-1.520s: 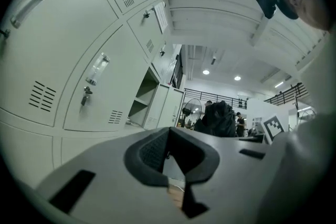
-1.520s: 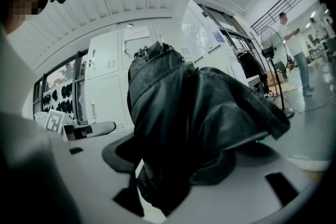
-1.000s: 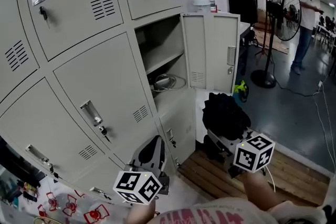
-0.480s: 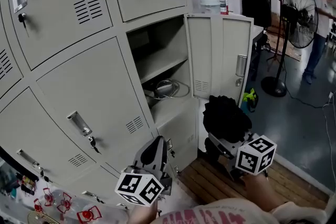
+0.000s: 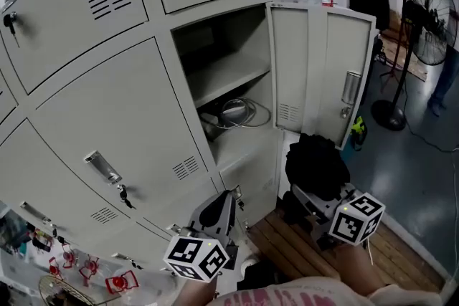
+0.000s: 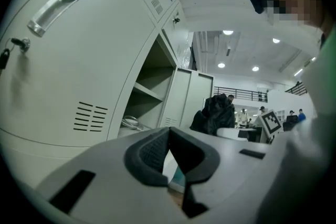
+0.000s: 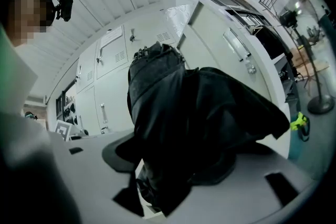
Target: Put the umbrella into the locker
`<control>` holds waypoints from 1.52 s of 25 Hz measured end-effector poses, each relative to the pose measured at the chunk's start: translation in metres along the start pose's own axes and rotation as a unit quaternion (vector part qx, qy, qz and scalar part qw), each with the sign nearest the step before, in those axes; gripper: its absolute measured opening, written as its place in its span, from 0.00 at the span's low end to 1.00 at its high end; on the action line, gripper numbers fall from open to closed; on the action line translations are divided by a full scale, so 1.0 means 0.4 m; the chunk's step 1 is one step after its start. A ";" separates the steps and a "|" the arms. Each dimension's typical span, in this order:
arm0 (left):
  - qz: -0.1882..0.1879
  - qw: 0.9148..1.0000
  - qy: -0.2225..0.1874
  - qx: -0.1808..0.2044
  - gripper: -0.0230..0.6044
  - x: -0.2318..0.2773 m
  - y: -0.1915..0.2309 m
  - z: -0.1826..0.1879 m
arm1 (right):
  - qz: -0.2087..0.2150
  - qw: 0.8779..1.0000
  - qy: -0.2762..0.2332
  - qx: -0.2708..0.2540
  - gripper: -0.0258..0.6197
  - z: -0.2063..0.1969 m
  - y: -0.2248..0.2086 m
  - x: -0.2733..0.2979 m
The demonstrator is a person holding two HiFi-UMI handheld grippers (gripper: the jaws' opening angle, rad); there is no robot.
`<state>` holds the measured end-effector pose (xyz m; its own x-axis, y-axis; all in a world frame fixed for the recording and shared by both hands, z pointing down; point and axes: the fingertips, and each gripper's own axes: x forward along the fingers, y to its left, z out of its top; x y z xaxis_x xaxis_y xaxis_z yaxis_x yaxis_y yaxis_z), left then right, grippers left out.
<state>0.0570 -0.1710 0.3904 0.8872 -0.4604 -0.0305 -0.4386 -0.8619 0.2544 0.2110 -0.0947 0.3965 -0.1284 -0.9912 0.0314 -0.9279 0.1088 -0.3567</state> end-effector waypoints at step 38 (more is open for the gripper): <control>-0.184 0.977 0.047 0.097 0.04 0.231 0.018 0.176 | 0.049 0.910 -0.159 -0.379 0.44 0.546 0.175 0.445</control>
<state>0.1257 -0.2347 0.3213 0.9952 -0.0978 0.0055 -0.0979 -0.9937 0.0544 0.1998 -0.2797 0.1731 -0.2277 -0.9321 -0.2817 -0.9083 0.0991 0.4064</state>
